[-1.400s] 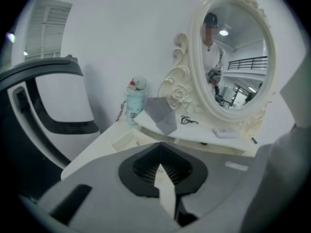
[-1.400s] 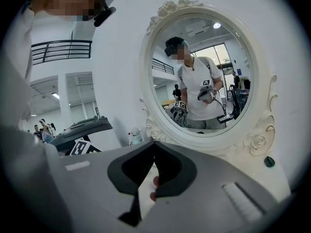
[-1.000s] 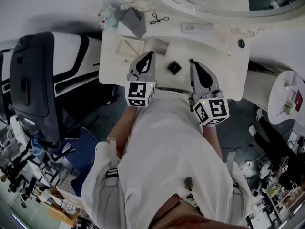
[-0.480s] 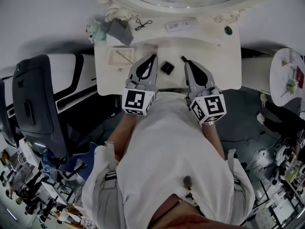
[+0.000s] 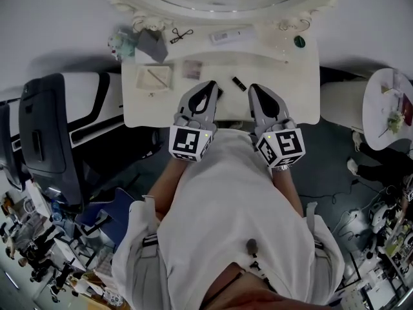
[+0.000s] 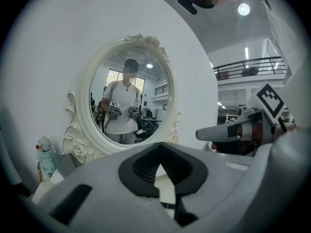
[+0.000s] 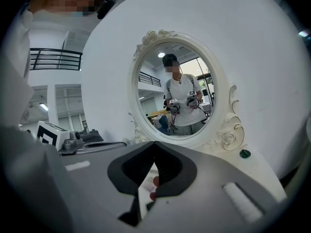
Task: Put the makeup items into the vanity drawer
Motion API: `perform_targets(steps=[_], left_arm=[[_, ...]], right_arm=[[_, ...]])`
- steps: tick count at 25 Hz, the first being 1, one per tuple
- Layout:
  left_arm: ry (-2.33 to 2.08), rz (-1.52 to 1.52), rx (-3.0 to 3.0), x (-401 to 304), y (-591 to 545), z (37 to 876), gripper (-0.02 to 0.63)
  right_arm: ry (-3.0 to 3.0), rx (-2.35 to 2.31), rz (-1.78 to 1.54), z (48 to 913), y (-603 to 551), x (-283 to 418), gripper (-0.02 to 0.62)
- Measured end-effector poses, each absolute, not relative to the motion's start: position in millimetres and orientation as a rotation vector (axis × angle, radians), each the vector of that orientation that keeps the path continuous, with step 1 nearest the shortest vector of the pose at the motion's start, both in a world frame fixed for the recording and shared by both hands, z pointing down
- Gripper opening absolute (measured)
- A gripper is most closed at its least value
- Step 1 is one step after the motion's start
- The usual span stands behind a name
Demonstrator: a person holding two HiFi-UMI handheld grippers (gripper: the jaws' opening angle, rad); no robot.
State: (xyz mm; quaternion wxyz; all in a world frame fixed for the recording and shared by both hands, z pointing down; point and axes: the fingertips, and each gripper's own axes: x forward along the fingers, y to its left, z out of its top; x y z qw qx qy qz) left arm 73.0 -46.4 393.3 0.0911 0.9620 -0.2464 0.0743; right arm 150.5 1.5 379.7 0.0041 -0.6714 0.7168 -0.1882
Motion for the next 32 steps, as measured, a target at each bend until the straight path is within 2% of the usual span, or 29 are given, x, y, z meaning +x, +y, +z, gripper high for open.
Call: perform_targets(steps=[15,24,32], left_arm=[[-0.940,0.328,2.810,85.3,-11.1,404.0,0.006],[-1.041,0.359,2.766,92.3,-1.4,414.5,0.006],[-1.208,0.378,2.685,72.0,8.1,422.0,0.006]], right_arm=[[2.405,-1.985,-0.685,414.5,24.3,193.0,0.009],[2.643,-1.916,-0.817,483.9,16.3,198.4,0.009],[2.772,-1.813,-0.979,547.8,-2.3,189.6,0.043]])
